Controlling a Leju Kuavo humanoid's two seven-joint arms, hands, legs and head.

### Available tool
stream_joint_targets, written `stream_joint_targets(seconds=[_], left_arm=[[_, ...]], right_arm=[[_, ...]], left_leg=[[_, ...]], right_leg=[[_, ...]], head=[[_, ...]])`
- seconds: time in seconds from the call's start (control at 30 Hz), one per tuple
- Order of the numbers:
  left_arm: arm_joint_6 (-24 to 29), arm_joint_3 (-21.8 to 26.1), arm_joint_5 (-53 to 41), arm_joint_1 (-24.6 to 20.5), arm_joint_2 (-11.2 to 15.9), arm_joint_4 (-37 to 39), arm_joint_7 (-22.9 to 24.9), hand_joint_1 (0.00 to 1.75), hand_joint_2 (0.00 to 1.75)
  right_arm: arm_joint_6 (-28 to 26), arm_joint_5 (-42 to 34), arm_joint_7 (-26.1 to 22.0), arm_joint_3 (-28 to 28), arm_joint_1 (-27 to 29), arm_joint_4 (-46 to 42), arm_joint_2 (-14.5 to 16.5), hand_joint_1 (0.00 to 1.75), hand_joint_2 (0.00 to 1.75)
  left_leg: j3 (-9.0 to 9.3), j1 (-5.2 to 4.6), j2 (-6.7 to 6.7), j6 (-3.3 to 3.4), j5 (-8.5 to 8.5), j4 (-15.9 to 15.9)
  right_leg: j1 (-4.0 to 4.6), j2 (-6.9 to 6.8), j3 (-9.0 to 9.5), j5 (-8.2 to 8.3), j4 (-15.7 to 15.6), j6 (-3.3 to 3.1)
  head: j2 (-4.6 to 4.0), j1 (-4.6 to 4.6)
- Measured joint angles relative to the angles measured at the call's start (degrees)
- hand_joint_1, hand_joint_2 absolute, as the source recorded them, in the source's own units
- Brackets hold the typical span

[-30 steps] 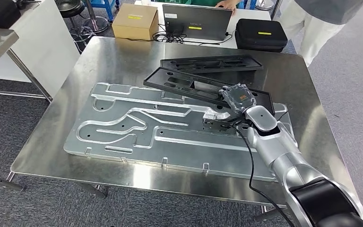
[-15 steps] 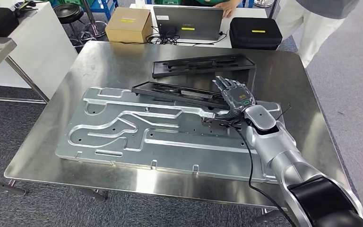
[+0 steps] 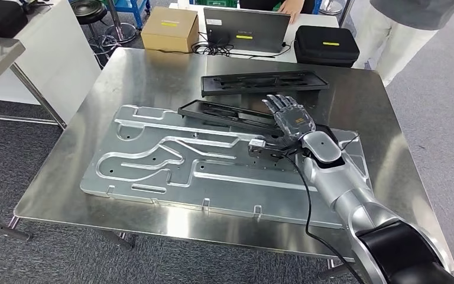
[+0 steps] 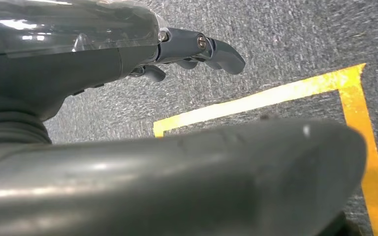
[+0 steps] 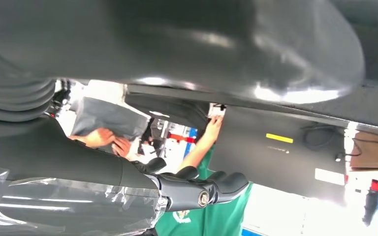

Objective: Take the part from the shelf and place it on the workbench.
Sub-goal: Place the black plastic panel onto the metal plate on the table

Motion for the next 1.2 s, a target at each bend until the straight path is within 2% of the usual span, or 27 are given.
stream_joint_targets(seconds=[0.03, 0.07, 0.1, 0.13, 0.2, 0.27, 0.33, 0.4, 0.43, 0.47, 0.53, 0.57, 0.6, 0.63, 0.73, 0.77, 0.8, 0.87, 0.9, 0.93, 1.0, 1.03, 1.07, 1.1, 1.13, 1.17, 1.2], left_arm=[[-0.2, 0.0, 0.0, 0.1, 0.0, 0.0, 0.1, 0.0, 0.0], [-0.3, 0.0, 0.0, 0.1, 0.1, 0.0, 0.2, 0.0, 0.0], [-0.5, 0.0, 0.0, 0.2, 0.1, 0.0, 0.2, 0.0, 0.0], [-0.6, 0.0, 0.0, 0.2, 0.1, 0.0, 0.2, 0.0, 0.0], [-0.7, 0.0, -0.1, 0.2, 0.1, 0.0, 0.2, 0.0, 0.0], [-0.9, 0.0, -0.2, 0.2, 0.1, 0.0, 0.1, 0.0, 0.0], [-1.1, 0.0, -0.2, 0.1, 0.1, 0.0, 0.0, 0.0, 0.0], [-1.3, 0.0, -0.2, 0.1, 0.1, 0.0, 0.0, 0.0, 0.0], [-1.4, 0.0, -0.2, 0.1, 0.1, 0.0, 0.0, 0.0, 0.0], [-1.4, 0.0, -0.2, 0.1, 0.1, 0.0, 0.0, 0.0, 0.0], [-1.5, 0.0, -0.2, 0.1, 0.1, 0.0, 0.1, 0.0, 0.0], [-1.5, 0.0, -0.1, 0.1, 0.1, 0.0, 0.1, 0.0, 0.0], [-1.4, 0.0, -0.1, 0.1, 0.1, 0.0, 0.1, 0.0, 0.0], [-1.4, 0.0, 0.0, 0.1, 0.1, 0.0, 0.1, 0.0, 0.0], [-1.4, 0.0, 0.0, -0.1, 0.2, 0.0, 0.1, 0.0, 0.0], [-1.5, 0.0, 0.0, -0.2, 0.2, 0.0, 0.1, 0.0, 0.0], [-1.5, 0.0, 0.0, -0.3, 0.2, 0.0, 0.1, 0.0, 0.0], [-1.5, 0.0, 0.0, -0.1, 0.2, 0.0, 0.1, 0.0, 0.0], [-1.6, 0.0, 0.0, 0.0, 0.2, 0.0, 0.1, 0.0, 0.0], [-1.6, 0.0, 0.0, 0.0, 0.2, 0.0, 0.1, 0.0, 0.0], [-1.6, 0.0, 0.0, -0.2, 0.2, 0.0, 0.1, 0.0, 0.0], [-1.6, 0.0, 0.0, -0.2, 0.2, 0.0, 0.1, 0.0, 0.0], [-1.6, 0.0, 0.0, -0.2, 0.2, 0.0, 0.1, 0.0, 0.0], [-1.6, 0.0, -0.1, -0.2, 0.2, 0.0, 0.1, 0.0, 0.0], [-1.6, 0.0, -0.1, -0.1, 0.2, 0.0, 0.1, 0.0, 0.0], [-1.6, 0.0, -0.1, -0.1, 0.2, 0.0, 0.1, 0.0, 0.0], [-1.6, 0.0, -0.1, -0.2, 0.2, 0.0, 0.2, 0.0, 0.0]], right_arm=[[0.0, -0.2, 0.1, -0.2, 0.2, 0.0, -0.2, 0.0, 0.0], [0.0, -0.3, 0.1, -0.3, 0.5, 0.0, -0.4, 0.0, 0.0], [0.0, -0.4, 0.0, -0.5, 0.8, -0.1, -0.6, 0.0, 0.0], [0.0, -0.4, 0.0, -0.7, 1.0, -0.3, -0.9, 0.0, 0.0], [0.2, -0.6, 0.0, -1.2, 0.8, -0.8, -1.5, 0.0, 0.0], [0.5, -0.9, -0.1, -1.6, 0.5, -1.5, -2.1, 0.0, 0.0], [0.8, -1.1, -0.1, -1.9, 0.3, -2.0, -2.7, 0.0, 0.0], [1.1, -1.4, -0.1, -2.2, 0.2, -2.5, -3.0, 0.0, 0.0], [1.2, -1.5, -0.2, -2.4, 0.2, -2.9, -3.1, 0.0, 0.0], [1.2, -1.7, -0.4, -2.5, 0.2, -3.3, -3.2, 0.0, 0.0], [1.3, -2.1, -0.7, -2.8, 0.2, -4.0, -3.5, 0.0, 0.0], [1.3, -2.2, -0.8, -3.0, 0.2, -4.3, -3.7, 0.0, 0.0], [1.3, -2.3, -0.9, -3.1, 0.2, -4.6, -3.9, 0.0, 0.0], [1.3, -2.3, -0.9, -3.2, 0.2, -5.0, -4.0, 0.0, 0.0], [1.3, -2.3, -0.8, -3.8, 0.5, -6.9, -4.7, 0.0, 0.0], [1.3, -2.3, -0.7, -4.0, 0.7, -7.7, -5.0, 0.0, 0.0], [1.4, -2.3, -0.7, -4.2, 0.9, -8.4, -5.3, 0.0, 0.0], [1.5, -2.4, -0.7, -4.4, 1.3, -9.3, -5.7, 0.0, 0.0], [1.5, -2.4, -0.7, -4.5, 1.6, -9.6, -6.0, 0.0, 0.0], [1.6, -2.4, -0.7, -4.7, 1.8, -9.9, -6.3, 0.0, 0.0], [1.6, -2.5, -0.7, -5.0, 2.1, -10.5, -6.9, 0.0, 0.0], [1.6, -2.6, -0.7, -5.2, 2.2, -10.7, -7.1, 0.0, 0.0], [1.6, -2.7, -0.8, -5.3, 2.3, -10.8, -7.3, 0.0, 0.0], [1.6, -2.7, -0.9, -5.4, 2.5, -11.0, -7.3, 0.0, 0.0], [1.6, -2.7, -0.9, -5.4, 2.7, -11.2, -7.4, 0.0, 0.0], [1.6, -2.8, -1.0, -5.5, 2.9, -11.4, -7.5, 0.0, 0.0], [1.6, -2.8, -1.0, -5.7, 3.0, -11.8, -7.5, 0.0, 0.0]], left_leg=[[-0.17, -0.04, -0.02, 0.08, 0.05, 0.1], [-0.34, -0.07, -0.03, 0.12, 0.09, 0.2], [-0.5, -0.09, -0.03, 0.15, 0.11, 0.3], [-0.66, -0.09, -0.04, 0.14, 0.12, 0.5], [-0.91, -0.15, -0.05, -0.03, 0.16, 0.9], [-1.18, -0.3, -0.09, -0.53, 0.39, 1.0], [-1.4, -0.34, -0.15, -1.24, 0.82, 0.9], [-1.88, -0.32, -0.15, -1.91, 0.5, 1.3], [-2.45, -0.29, -0.15, -2.26, -0.76, 2.4], [-3.37, -0.19, -0.12, -2.57, -2.85, 4.8], [-5.54, 0.11, -0.08, -3.18, -7.92, 12.0], [-6.13, 0.22, -0.07, -3.39, -9.59, 15.1], [-5.83, 0.28, -0.07, -3.5, -10.24, 16.4], [-4.45, 0.3, -0.07, -3.52, -9.9, 15.4], [3.23, 0.16, -0.12, -2.81, -6.97, 4.1], [4.68, 0.01, -0.18, -2.41, -6.34, 1.6], [5.16, -0.15, -0.25, -1.97, -6.05, 0.4], [4.66, -0.31, -0.29, -1.17, -5.02, 0.5], [4.39, -0.26, -0.18, -0.71, -4.36, 0.3], [3.95, -0.21, -0.05, -0.25, -3.59, 0.1], [2.52, -0.14, 0.15, 0.38, -2.0, -0.1], [1.59, -0.19, 0.16, 0.51, -1.32, -0.1], [0.63, -0.23, 0.17, 0.52, -0.66, -0.1], [-0.34, -0.25, 0.18, 0.49, -0.01, 0.0], [-1.32, -0.25, 0.19, 0.43, 0.62, 0.2], [-2.27, -0.25, 0.2, 0.31, 1.2, 0.3], [-3.13, -0.24, 0.2, 0.16, 1.74, 0.6]], right_leg=[[0.0, 0.0, -1.59, -1.72, 3.8, 0.14], [0.0, 0.0, -2.61, -2.52, 6.4, 0.23], [0.0, -0.01, -2.6, -2.17, 6.8, 0.25], [0.0, -0.01, -1.45, -0.83, 4.9, 0.18], [0.08, 0.0, 2.91, 2.56, -3.0, -0.22], [0.39, 0.06, 5.49, 4.35, -8.3, -0.8], [0.68, 0.09, 5.4, 4.85, -9.0, -1.36], [0.37, -0.07, 4.99, 5.68, -9.4, -2.13], [0.18, -0.18, 4.65, 6.2, -9.6, -2.57], [0.04, -0.27, 4.21, 6.73, -9.8, -2.88], [0.15, -0.32, 3.08, 7.62, -9.8, -3.12], [0.19, -0.33, 2.44, 8.08, -9.7, -3.08], [0.21, -0.33, 1.8, 8.52, -9.6, -3.03], [0.22, -0.31, 1.17, 8.96, -9.5, -2.94], [0.25, -0.26, -0.25, 10.23, -9.2, -2.29], [0.29, -0.28, -0.48, 10.66, -9.1, -1.93], [0.33, -0.32, -0.59, 11.1, -9.2, -1.54], [0.25, -0.32, -0.66, 12.01, -9.6, -0.77], [0.12, -0.28, -0.87, 11.75, -9.5, -0.46], [0.0, -0.23, -1.34, 10.47, -8.7, -0.19], [-0.16, -0.16, -3.06, 4.9, -3.7, 0.19], [-0.17, -0.15, -3.97, 1.88, 0.1, 0.35], [-0.19, -0.15, -4.55, -0.16, 3.7, 0.5], [-0.2, -0.15, -4.45, -0.75, 6.1, 0.62], [-0.22, -0.15, -3.52, -0.09, 6.9, 0.67], [-0.25, -0.16, -1.61, 1.4, 5.6, 0.63], [-0.27, -0.15, 1.16, 2.73, 2.7, 0.48]], head=[[0.0, 0.0], [0.0, 0.0], [0.0, -0.01], [0.01, -0.01], [0.01, -0.01], [0.0, -0.01], [0.0, -0.01], [0.0, -0.01], [0.0, -0.01], [0.0, -0.02], [0.01, -0.02], [0.01, -0.02], [0.01, -0.02], [0.01, -0.02], [0.0, -0.01], [0.0, -0.02], [0.0, -0.01], [0.0, -0.01], [0.0, 0.0], [0.0, 0.0], [0.0, -0.01], [0.0, -0.01], [0.0, -0.01], [0.01, -0.01], [0.0, -0.01], [0.0, 0.0], [0.0, -0.01]])
